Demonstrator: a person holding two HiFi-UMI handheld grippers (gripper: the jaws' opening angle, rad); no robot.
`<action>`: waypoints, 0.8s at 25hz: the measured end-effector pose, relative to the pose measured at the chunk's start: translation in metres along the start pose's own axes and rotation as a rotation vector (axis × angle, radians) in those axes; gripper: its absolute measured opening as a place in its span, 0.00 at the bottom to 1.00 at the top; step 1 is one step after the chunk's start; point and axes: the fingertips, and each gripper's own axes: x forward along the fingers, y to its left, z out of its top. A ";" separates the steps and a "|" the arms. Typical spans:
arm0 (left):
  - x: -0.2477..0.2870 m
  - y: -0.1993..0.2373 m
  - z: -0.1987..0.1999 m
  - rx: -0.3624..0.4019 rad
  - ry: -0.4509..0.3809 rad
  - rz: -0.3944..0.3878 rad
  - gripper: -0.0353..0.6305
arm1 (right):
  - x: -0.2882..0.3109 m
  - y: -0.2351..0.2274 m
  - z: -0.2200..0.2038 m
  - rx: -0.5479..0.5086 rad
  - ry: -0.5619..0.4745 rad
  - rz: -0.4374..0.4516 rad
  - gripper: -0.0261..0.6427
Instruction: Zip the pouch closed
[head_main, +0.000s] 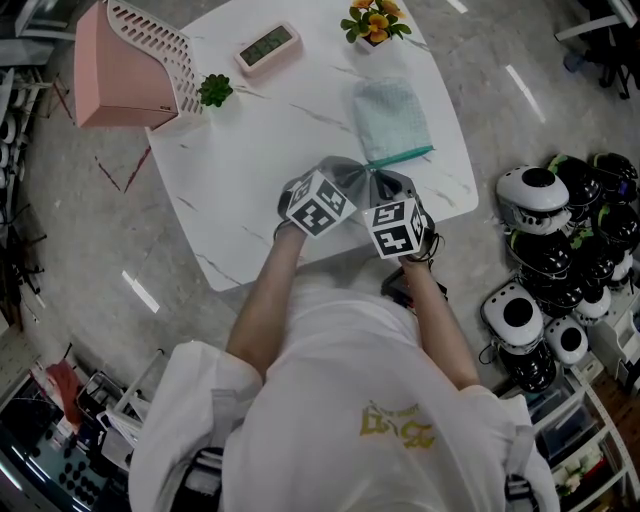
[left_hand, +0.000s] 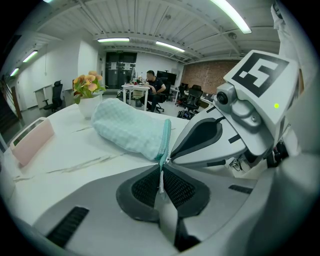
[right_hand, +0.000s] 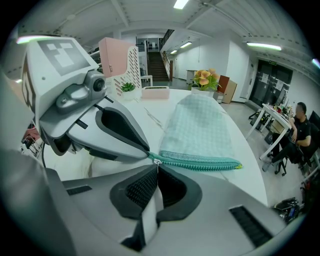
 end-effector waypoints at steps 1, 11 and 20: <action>0.000 0.000 0.000 0.000 0.001 0.000 0.11 | 0.000 0.000 0.000 0.000 0.000 0.000 0.06; -0.003 -0.002 -0.001 -0.003 -0.003 0.010 0.11 | -0.001 0.002 0.000 -0.004 -0.002 0.004 0.06; -0.009 0.001 -0.006 -0.025 -0.007 0.028 0.11 | -0.004 -0.005 -0.001 0.001 0.003 -0.013 0.06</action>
